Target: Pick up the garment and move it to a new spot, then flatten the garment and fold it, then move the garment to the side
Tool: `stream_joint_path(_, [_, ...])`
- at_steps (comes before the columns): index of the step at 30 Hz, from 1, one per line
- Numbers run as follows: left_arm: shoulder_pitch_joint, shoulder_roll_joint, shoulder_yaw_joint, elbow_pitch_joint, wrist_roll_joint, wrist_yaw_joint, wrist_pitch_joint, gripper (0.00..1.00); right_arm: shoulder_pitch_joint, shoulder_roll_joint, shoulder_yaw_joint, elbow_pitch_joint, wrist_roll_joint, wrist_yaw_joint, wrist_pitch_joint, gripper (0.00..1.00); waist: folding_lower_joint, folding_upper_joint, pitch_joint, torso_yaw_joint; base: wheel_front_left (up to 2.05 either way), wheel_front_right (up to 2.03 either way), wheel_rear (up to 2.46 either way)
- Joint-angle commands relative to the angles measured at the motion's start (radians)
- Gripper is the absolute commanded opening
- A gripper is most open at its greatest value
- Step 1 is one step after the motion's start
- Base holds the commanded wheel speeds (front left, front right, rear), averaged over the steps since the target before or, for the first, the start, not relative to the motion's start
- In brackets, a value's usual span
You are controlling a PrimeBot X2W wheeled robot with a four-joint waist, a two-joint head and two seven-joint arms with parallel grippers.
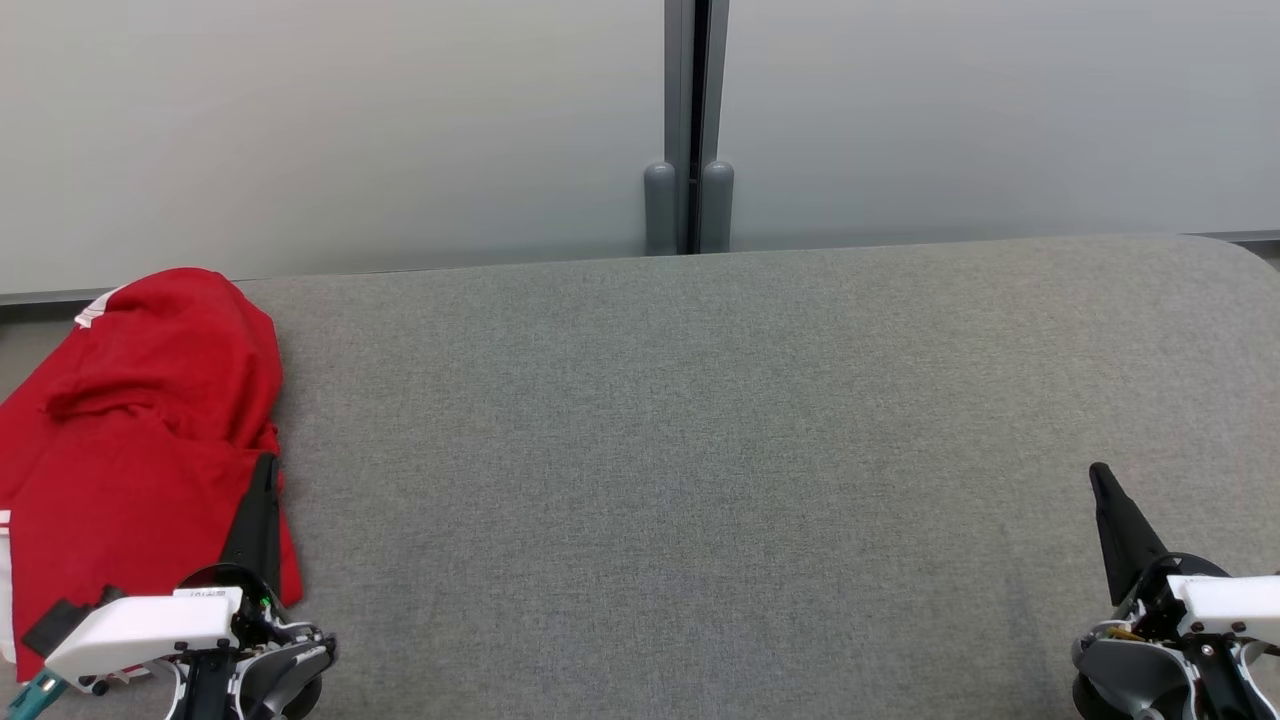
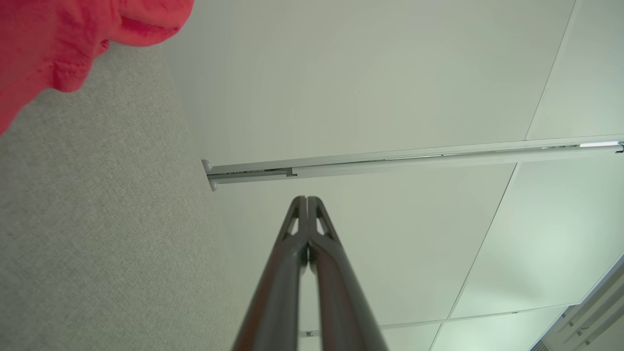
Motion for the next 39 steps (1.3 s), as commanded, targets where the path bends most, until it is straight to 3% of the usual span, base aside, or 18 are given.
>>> stream_joint_path(1, [-0.011, 0.005, 0.004, -0.003, -0.001, -0.003, 0.003, 0.0, -0.005, -0.004, -0.001, -0.002, 0.002, 0.0, 0.002, 0.0, 0.0, 0.0, 0.0, 0.0, 0.0, 0.0, 0.0])
stream_joint_path(39, [-0.011, 0.005, 0.004, -0.003, -0.001, -0.003, 0.003, 0.0, -0.005, -0.004, -0.001, -0.002, 0.002, 0.0, 0.002, 0.0, 0.0, 0.0, 0.0, 0.0, 0.0, 0.0, 0.0])
